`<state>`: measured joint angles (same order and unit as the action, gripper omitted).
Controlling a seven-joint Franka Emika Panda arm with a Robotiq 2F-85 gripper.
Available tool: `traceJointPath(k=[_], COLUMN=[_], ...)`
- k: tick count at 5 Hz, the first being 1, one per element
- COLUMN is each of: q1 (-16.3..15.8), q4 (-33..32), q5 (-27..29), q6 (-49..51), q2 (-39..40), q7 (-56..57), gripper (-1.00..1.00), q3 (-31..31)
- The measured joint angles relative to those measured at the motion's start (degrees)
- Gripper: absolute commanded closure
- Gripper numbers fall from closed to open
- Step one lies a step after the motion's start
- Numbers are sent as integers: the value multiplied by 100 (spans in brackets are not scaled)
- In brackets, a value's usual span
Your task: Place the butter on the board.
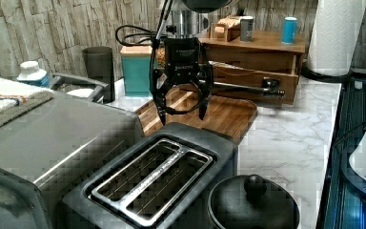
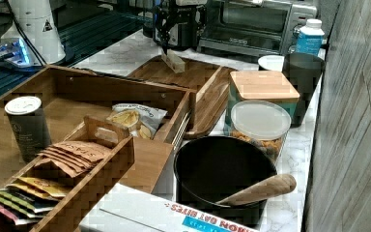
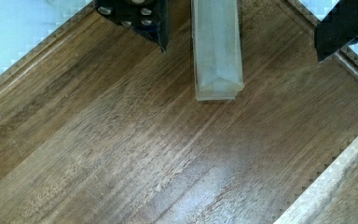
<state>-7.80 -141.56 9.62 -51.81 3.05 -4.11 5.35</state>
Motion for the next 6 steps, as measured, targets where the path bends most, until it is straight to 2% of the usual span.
traceJointPath(k=[6], q1=[8], q4=[34], q5=[1], q6=[190], q2=[17], q7=[0], gripper=[-100], q3=[-46])
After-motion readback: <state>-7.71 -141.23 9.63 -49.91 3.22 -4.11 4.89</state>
